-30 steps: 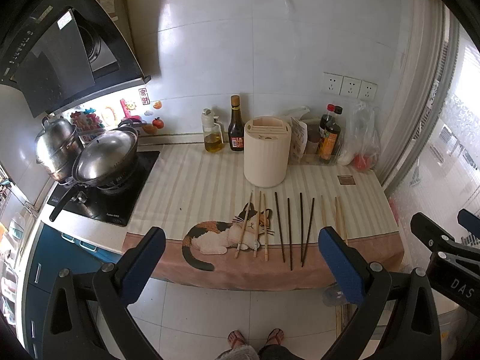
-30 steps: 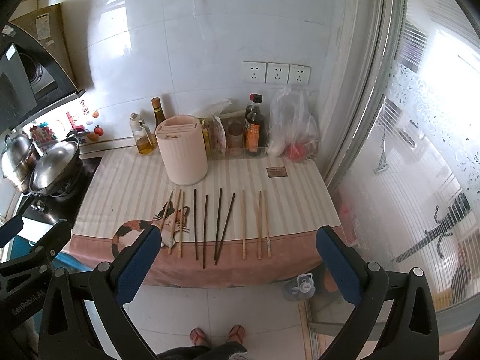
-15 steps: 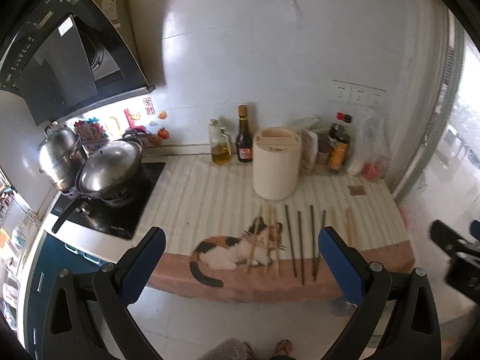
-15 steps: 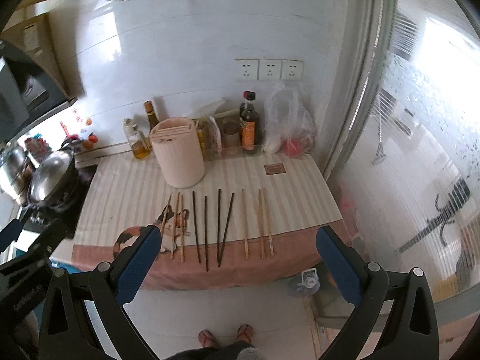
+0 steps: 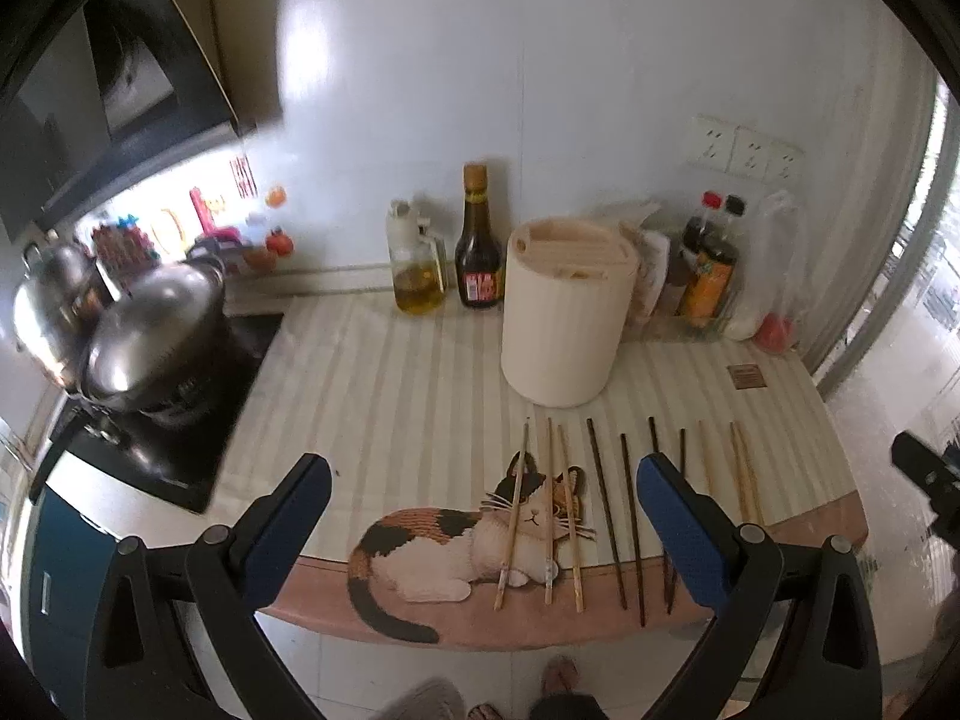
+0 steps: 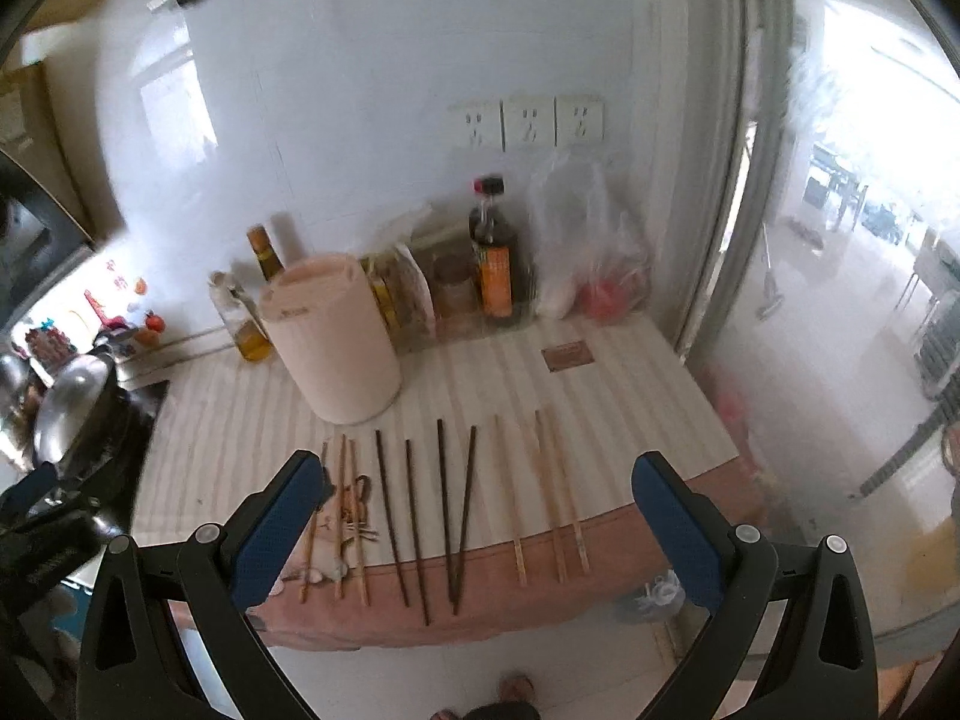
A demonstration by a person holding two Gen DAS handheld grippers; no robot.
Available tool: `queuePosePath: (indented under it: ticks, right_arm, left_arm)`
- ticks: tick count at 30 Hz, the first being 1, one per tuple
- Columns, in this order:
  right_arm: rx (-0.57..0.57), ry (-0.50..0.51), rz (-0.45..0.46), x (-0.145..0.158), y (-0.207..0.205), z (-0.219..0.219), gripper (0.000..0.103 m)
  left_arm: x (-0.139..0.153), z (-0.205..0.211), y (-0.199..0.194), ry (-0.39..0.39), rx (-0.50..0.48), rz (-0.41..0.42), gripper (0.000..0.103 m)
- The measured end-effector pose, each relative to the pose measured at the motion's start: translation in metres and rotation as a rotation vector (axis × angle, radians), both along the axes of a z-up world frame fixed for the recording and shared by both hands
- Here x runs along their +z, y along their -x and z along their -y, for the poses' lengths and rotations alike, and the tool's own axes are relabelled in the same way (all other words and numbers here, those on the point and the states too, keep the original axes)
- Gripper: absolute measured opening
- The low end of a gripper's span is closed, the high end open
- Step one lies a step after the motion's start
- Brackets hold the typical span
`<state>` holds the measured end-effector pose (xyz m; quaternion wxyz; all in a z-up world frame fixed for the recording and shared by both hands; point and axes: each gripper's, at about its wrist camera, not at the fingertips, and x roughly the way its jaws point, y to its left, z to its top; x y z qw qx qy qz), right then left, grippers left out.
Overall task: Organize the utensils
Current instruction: 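Lower both tools and grasp a light wooden chopstick with each gripper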
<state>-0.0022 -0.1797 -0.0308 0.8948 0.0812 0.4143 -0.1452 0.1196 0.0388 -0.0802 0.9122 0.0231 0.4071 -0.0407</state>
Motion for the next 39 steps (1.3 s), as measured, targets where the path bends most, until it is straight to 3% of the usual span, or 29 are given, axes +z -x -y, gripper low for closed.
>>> queuePosePath:
  ticks: [3, 8, 10, 12, 16, 19, 23, 27, 30, 34, 39]
  right_arm:
    - [-0.017, -0.037, -0.074, -0.040, -0.033, 0.016, 0.102]
    - [0.006, -0.092, -0.207, -0.104, -0.083, 0.047, 0.079]
    - [0.026, -0.123, -0.259, -0.130, -0.101, 0.057, 0.076]
    - [0.030, -0.147, -0.316, -0.156, -0.118, 0.069, 0.073]
    - [0.029, -0.183, -0.431, -0.206, -0.145, 0.087, 0.068]
    - [0.055, -0.209, -0.507, -0.234, -0.159, 0.091, 0.063]
    - [0.084, -0.204, -0.592, -0.260, -0.171, 0.089, 0.058]
    - [0.098, -0.180, -0.663, -0.276, -0.174, 0.086, 0.053]
    - [0.120, -0.176, -0.702, -0.287, -0.173, 0.083, 0.038]
    - [0.134, -0.153, -0.706, -0.292, -0.171, 0.075, 0.009]
    - [0.115, -0.211, -0.729, -0.293, -0.174, 0.065, 0.007]
  left_arm:
    - [-0.028, 0.005, -0.027, -0.038, 0.028, -0.045, 0.103]
    - [-0.086, 0.017, -0.076, -0.120, 0.082, -0.174, 0.103]
    - [-0.113, 0.022, -0.094, -0.130, 0.086, -0.243, 0.102]
    - [-0.144, 0.026, -0.110, -0.152, 0.089, -0.327, 0.090]
    - [-0.189, 0.031, -0.128, -0.155, 0.077, -0.470, 0.075]
    - [-0.216, 0.037, -0.131, -0.160, 0.046, -0.549, 0.072]
    - [-0.239, 0.045, -0.133, -0.188, 0.005, -0.610, 0.056]
    - [-0.254, 0.044, -0.133, -0.189, 0.004, -0.653, 0.030]
    - [-0.255, 0.036, -0.129, -0.167, 0.017, -0.661, 0.010]
    - [-0.253, 0.017, -0.128, -0.099, 0.073, -0.681, 0.005]
    - [-0.250, -0.009, -0.129, -0.019, 0.106, -0.707, 0.005]
